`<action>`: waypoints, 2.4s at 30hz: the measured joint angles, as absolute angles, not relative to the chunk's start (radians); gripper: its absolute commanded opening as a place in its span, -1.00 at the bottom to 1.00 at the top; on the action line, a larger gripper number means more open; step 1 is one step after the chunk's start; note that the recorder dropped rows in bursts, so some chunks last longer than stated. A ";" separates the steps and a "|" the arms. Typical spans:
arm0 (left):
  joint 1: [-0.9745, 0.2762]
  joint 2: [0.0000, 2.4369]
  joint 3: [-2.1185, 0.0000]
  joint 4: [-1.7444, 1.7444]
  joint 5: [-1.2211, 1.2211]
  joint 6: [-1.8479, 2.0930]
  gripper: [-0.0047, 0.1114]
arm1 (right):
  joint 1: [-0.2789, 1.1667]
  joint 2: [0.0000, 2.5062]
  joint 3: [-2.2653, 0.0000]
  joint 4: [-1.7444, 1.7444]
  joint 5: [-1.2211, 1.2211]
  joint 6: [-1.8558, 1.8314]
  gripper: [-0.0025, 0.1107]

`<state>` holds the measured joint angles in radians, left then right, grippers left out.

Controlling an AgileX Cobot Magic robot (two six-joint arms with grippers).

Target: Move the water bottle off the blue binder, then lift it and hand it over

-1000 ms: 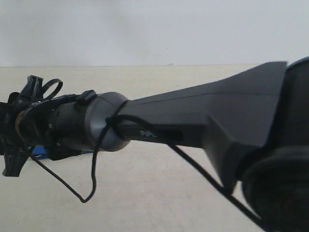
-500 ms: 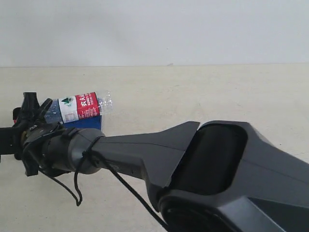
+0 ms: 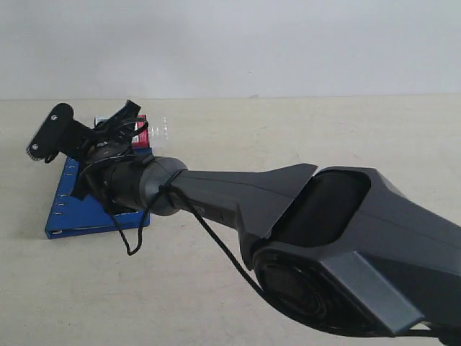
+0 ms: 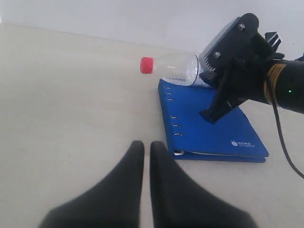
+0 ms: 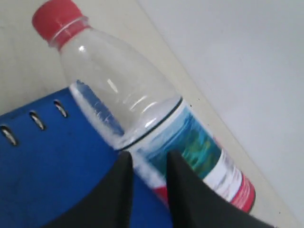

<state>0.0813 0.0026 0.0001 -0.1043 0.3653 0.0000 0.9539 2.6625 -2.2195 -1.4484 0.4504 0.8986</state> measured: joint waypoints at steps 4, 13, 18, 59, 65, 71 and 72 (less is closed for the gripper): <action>0.081 0.003 0.000 -0.104 0.365 0.000 -0.84 | 0.954 2.663 -2.219 -1.359 0.453 0.901 -0.94; 0.081 0.003 0.000 -0.104 0.365 0.000 -0.84 | 0.998 2.611 -2.219 -1.228 0.698 0.901 -0.96; 0.081 0.003 0.000 -0.104 0.365 0.000 -0.84 | 0.998 2.512 -2.219 -1.122 0.642 0.942 -0.96; 0.081 0.003 -0.017 -0.703 0.259 0.042 -0.84 | 1.521 0.812 -2.125 -0.044 1.209 -0.127 -0.96; 0.081 0.000 -0.238 -0.710 0.318 0.306 -0.84 | 1.348 0.704 -1.941 -0.227 1.222 -0.139 -0.96; 0.093 0.130 -0.506 -0.538 0.494 0.469 -0.84 | 1.183 0.617 -1.798 -0.341 1.224 -0.171 -0.96; 0.104 0.173 -0.545 -0.489 0.539 0.476 -0.84 | 1.144 0.594 -1.757 -0.366 1.221 -0.173 -0.96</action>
